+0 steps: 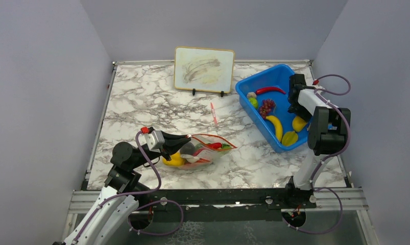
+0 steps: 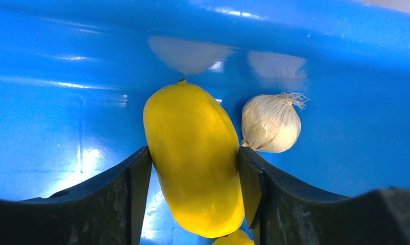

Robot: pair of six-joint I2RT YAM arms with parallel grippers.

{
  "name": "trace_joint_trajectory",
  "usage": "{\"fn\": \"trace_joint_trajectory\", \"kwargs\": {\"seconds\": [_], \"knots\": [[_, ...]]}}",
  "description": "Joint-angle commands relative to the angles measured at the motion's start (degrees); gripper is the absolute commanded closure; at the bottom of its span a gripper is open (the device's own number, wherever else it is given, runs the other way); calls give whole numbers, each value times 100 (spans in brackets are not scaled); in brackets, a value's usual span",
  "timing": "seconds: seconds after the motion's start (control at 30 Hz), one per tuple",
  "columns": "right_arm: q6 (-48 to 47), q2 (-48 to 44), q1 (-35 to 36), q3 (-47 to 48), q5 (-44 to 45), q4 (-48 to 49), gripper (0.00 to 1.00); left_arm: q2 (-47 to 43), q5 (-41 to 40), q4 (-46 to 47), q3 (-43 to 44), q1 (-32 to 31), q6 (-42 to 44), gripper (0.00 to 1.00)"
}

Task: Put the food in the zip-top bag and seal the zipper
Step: Pick up the fake fruit from the bin.

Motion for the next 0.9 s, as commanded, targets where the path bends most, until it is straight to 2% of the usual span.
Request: {"fn": "trace_joint_trajectory", "kwargs": {"seconds": [0.0,0.17,0.63,0.87], "knots": [[-65,12,-26,117,140,217,44,-90,-131,240,125,-33,83,100],[-237,-243,-26,-54,57,421,55,-91,-131,233,120,-39,72,100],[-1093,-1338,59,-515,-555,1113,59,-91,-137,217,115,-42,58,100],[-1753,-2287,290,-835,-1371,1608,59,-65,-166,189,115,-42,77,100]]}}
